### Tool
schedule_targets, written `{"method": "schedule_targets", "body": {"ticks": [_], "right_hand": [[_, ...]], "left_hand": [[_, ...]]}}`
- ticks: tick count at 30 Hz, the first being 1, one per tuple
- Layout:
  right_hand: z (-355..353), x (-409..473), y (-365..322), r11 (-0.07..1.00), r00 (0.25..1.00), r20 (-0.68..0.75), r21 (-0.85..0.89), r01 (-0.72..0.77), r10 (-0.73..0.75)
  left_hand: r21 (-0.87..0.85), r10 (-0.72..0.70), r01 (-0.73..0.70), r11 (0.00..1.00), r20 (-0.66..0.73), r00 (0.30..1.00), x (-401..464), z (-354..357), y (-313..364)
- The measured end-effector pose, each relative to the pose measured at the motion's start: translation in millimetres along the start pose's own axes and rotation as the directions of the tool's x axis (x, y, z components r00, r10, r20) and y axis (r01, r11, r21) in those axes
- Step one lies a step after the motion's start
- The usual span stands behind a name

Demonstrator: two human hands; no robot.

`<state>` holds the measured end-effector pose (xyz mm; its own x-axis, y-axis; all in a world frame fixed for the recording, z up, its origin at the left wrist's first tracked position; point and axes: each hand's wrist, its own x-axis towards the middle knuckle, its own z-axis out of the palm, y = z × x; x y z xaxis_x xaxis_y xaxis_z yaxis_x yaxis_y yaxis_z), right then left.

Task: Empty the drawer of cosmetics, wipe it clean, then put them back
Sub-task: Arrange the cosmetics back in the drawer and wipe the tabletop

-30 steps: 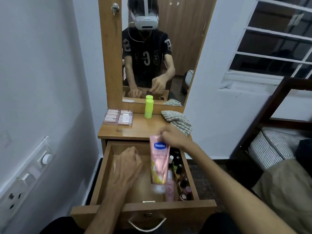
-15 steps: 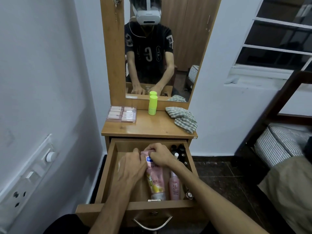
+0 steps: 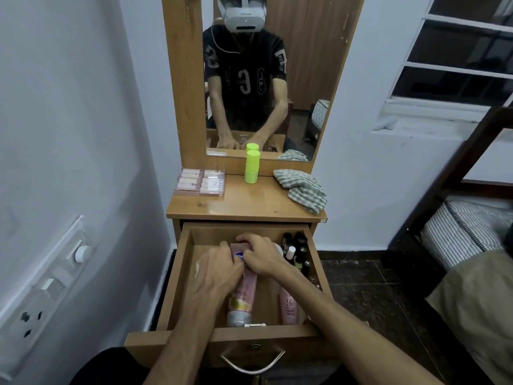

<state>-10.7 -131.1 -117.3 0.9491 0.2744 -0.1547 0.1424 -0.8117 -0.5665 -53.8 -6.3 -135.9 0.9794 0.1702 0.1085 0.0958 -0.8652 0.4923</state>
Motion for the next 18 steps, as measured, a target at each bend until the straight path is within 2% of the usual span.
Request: {"method": "schedule_targets", "body": {"ticks": [3, 6, 9, 11, 14, 16, 18], "right_hand": [[-3, -5, 2, 0.997, 0.999, 0.007, -0.063, 0.052, -0.051], [-13, -9, 4, 0.994, 0.994, -0.042, -0.043, 0.102, -0.103], [-30, -13, 2, 0.986, 0.968, -0.207, 0.052, 0.158, -0.144], [-50, -14, -3, 0.968, 0.909, -0.392, 0.14, 0.207, -0.138], [-81, -7, -8, 0.948, 0.774, -0.626, 0.185, 0.26, -0.09], [-96, -2, -10, 0.937, 0.735, -0.677, 0.237, 0.257, -0.03], [-99, 0, -7, 0.936, 0.737, -0.676, 0.255, 0.243, -0.007]], "left_hand": [[0.017, -0.002, 0.002, 1.0, 0.021, 1.0, -1, -1, 0], [-0.005, 0.005, -0.004, 1.0, 0.085, 0.996, -4, -1, 0], [-0.007, 0.025, -0.024, 1.0, 0.101, 0.995, -4, 2, 0], [-0.005, 0.044, -0.043, 0.999, 0.108, 0.993, -4, 2, 0], [0.011, 0.057, -0.058, 0.998, 0.113, 0.992, -3, 1, 1], [0.017, 0.054, -0.055, 0.998, 0.088, 0.995, -3, 1, 2], [0.038, 0.053, -0.056, 0.998, 0.071, 0.996, -4, 1, 3]]}}
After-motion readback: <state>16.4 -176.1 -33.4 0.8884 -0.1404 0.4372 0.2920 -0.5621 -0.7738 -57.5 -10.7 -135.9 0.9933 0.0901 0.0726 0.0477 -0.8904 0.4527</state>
